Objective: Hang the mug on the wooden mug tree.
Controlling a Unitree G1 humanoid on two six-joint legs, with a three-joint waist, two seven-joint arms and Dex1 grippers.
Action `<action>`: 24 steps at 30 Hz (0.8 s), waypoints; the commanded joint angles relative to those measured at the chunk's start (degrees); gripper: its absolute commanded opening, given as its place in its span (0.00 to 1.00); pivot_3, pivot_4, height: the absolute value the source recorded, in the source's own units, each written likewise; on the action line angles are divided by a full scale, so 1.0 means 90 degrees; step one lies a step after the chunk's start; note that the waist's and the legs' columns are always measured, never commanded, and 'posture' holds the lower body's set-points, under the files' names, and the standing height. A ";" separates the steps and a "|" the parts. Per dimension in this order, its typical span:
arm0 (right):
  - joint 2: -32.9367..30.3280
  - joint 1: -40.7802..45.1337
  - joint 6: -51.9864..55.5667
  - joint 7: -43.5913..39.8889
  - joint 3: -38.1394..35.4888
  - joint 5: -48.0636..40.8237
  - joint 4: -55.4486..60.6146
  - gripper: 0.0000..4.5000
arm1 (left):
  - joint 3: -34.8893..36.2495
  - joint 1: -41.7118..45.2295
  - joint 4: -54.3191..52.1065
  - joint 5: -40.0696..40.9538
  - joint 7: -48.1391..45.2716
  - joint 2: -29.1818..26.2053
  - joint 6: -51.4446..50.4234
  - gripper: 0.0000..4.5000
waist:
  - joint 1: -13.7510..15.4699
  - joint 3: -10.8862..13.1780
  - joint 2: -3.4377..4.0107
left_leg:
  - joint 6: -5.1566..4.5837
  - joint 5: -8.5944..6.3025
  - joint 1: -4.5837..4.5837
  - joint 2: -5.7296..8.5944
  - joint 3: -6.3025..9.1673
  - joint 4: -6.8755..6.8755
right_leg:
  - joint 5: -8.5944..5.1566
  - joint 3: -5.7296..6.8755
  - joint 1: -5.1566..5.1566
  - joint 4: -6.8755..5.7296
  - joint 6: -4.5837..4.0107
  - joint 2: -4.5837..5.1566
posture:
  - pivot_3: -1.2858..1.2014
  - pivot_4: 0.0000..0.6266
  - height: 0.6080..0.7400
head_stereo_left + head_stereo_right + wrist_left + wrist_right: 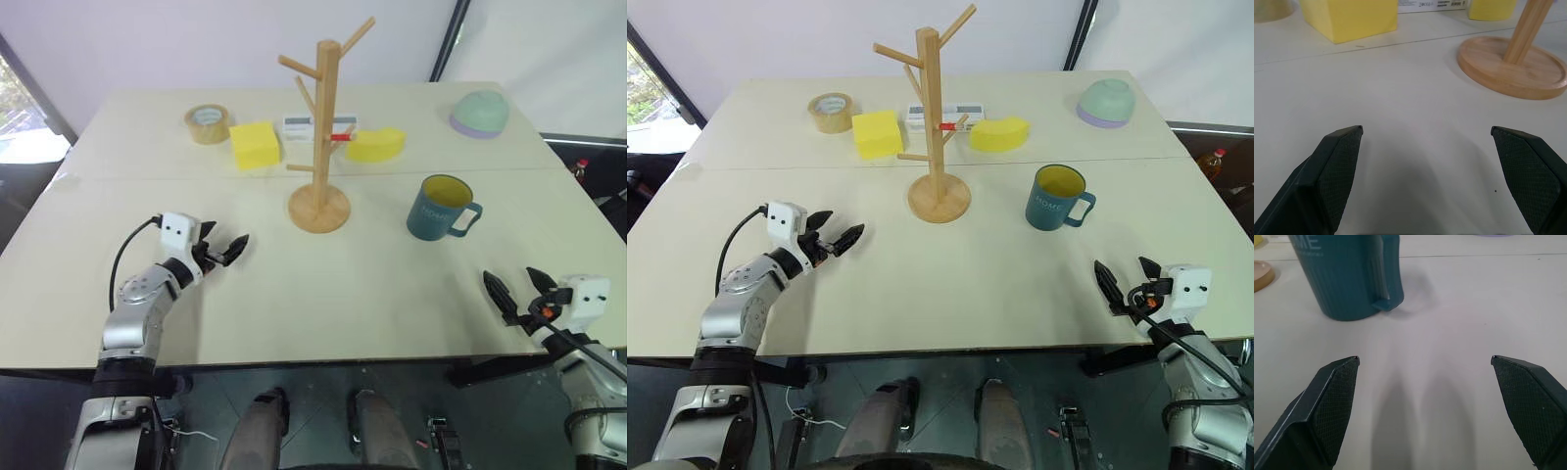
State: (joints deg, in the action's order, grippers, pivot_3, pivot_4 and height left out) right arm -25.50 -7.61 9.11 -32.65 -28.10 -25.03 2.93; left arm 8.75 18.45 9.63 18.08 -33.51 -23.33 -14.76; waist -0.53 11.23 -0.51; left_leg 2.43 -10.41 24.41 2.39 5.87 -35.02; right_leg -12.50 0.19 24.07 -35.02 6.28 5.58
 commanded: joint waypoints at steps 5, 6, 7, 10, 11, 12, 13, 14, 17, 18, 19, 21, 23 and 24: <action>-0.0087 0.0051 -0.0096 0.0293 -0.0045 0.0140 0.0107 1.00 | 0.0070 -0.0087 -0.0423 0.0199 0.0031 0.0027 -0.0256 1.00 | -0.0004 0.0000 0.0000 | 0.0001 -0.0001 0.0000 0.0000 -0.0003 -0.0002 | 0.0000 -0.0001 -0.0001 0.0000 0.0000 0.0001 | 0.52 0.24 1.00; -0.0088 0.0048 -0.0019 0.0389 -0.0039 0.0184 0.0137 1.00 | 0.0022 -0.0117 -0.0494 0.0199 -0.0025 0.0016 -0.0272 1.00 | -0.0004 0.0000 0.0000 | 0.0001 -0.0001 0.0000 0.0000 -0.0003 -0.0001 | 0.0000 -0.0001 -0.0001 0.0000 0.0000 0.0001 | 0.52 0.24 1.00; -0.0090 0.0045 0.0047 0.0478 -0.0043 0.0217 0.0159 1.00 | -0.0033 -0.0145 -0.0581 0.0195 -0.0056 0.0020 -0.0301 1.00 | -0.0005 0.0000 0.0000 | 0.0001 -0.0001 0.0000 0.0000 -0.0003 0.0000 | 0.0000 -0.0001 0.0000 0.0000 0.0000 0.0001 | 0.52 0.24 1.00; -0.0007 0.0009 0.0203 0.0642 -0.0027 0.0138 0.0333 1.00 | -0.0228 -0.0163 -0.0902 0.0319 -0.0286 0.0127 -0.0282 1.00 | 0.0000 0.0000 0.0000 | 0.0001 0.0000 0.0002 0.0000 -0.0003 0.0001 | 0.0000 -0.0001 0.0002 0.0000 -0.0001 0.0001 | 0.52 0.24 1.00; 0.0009 -0.0014 0.0230 0.0681 -0.0002 0.0136 0.0402 1.00 | -0.0327 -0.0173 -0.1030 0.0341 -0.0387 0.0161 -0.0267 1.00 | 0.0004 0.0000 0.0000 | 0.0000 0.0000 0.0002 -0.0001 -0.0003 0.0000 | 0.0000 -0.0001 0.0002 0.0000 -0.0001 0.0001 | 0.52 0.24 1.00; 0.0029 -0.0027 0.0236 0.0766 0.0019 0.0172 0.0498 1.00 | -0.0490 -0.0196 -0.1215 0.0378 -0.0550 0.0180 -0.0296 1.00 | 0.0014 0.0000 0.0000 | 0.0001 0.0000 0.0002 -0.0001 -0.0002 0.0000 | 0.0000 -0.0001 0.0001 0.0000 -0.0001 0.0001 | 0.52 0.24 1.00; 0.0050 -0.0028 0.0238 0.0847 0.0026 0.0192 0.0596 1.00 | -0.0665 -0.0215 -0.1398 0.0401 -0.0707 0.0189 -0.0324 1.00 | 0.0014 0.0000 0.0001 | 0.0001 0.0000 0.0002 -0.0001 -0.0003 -0.0001 | 0.0000 -0.0001 0.0001 0.0000 -0.0001 0.0001 | 0.52 0.24 1.00; 0.0105 -0.0006 0.0237 0.0961 0.0039 0.0191 0.0738 1.00 | -0.0893 -0.0226 -0.1612 0.0429 -0.0901 0.0194 -0.0350 1.00 | 0.0013 -0.0001 0.0001 | 0.0002 -0.0001 0.0003 -0.0001 -0.0005 -0.0001 | 0.0000 -0.0001 0.0001 0.0000 -0.0001 0.0002 | 0.52 0.24 1.00; 0.0246 0.0083 0.0191 0.1357 0.0217 0.0454 0.1016 1.00 | -0.1386 -0.0183 -0.2004 0.0492 -0.1303 0.0224 -0.0436 1.00 | 0.0004 -0.0001 0.0001 | 0.0015 -0.0009 0.0003 -0.0001 -0.0012 -0.0002 | 0.0000 -0.0005 0.0000 0.0002 -0.0001 0.0003 | 0.52 0.24 1.00; 0.0325 0.0195 0.0174 0.1563 0.0291 0.0593 0.1038 1.00 | -0.1573 -0.0142 -0.2094 0.0486 -0.1450 0.0236 -0.0424 1.00 | -0.0010 -0.0001 0.0002 | 0.0015 -0.0009 0.0003 -0.0001 -0.0012 -0.0002 | 0.0000 -0.0005 0.0000 0.0004 -0.0001 0.0003 | 0.52 0.24 1.00; 0.0405 0.0317 0.0174 0.1746 0.0365 0.0690 0.1056 1.00 | -0.1772 -0.0104 -0.2175 0.0449 -0.1583 0.0243 -0.0406 1.00 | -0.0026 -0.0001 0.0002 | 0.0015 -0.0009 0.0002 -0.0002 -0.0017 -0.0001 | 0.0000 -0.0008 0.0001 0.0005 -0.0001 0.0003 | 0.52 0.24 1.00; 0.0494 0.0583 0.0222 0.2094 0.0546 0.0980 0.0978 1.00 | -0.2123 -0.0028 -0.2280 0.0330 -0.1775 0.0266 -0.0316 1.00 | -0.0029 -0.0002 0.0005 | 0.0015 -0.0009 0.0000 -0.0007 -0.0023 -0.0001 | 0.0001 -0.0009 0.0002 0.0005 -0.0003 0.0001 | 0.52 0.24 1.00; 0.0558 0.0822 0.0270 0.2288 0.0754 0.1191 0.0852 1.00 | -0.2271 0.0047 -0.2353 0.0397 -0.1846 0.0351 -0.0346 1.00 | -0.0026 -0.0002 0.0006 | 0.0014 -0.0009 0.0002 -0.0009 -0.0026 -0.0001 | 0.0003 -0.0009 0.0008 0.0005 -0.0006 0.0000 | 0.52 0.24 1.00; 0.0571 0.0888 0.0288 0.2345 0.0819 0.1251 0.0811 1.00 | -0.2294 0.0068 -0.2370 0.0430 -0.1853 0.0379 -0.0368 1.00 | -0.0017 -0.0003 0.0007 | 0.0011 -0.0007 0.0002 -0.0010 -0.0027 -0.0001 | 0.0004 -0.0009 0.0008 0.0005 -0.0007 0.0000 | 0.52 0.24 1.00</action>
State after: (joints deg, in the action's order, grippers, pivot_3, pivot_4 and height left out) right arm -20.62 -0.18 12.03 -12.84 -20.75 -14.95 9.70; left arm -11.87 18.23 -9.47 21.48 -49.71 -19.92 -18.57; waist -0.69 11.20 -0.45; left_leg 2.46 -10.43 24.43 2.30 5.61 -35.03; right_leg -12.47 0.11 24.14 -34.98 6.22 5.57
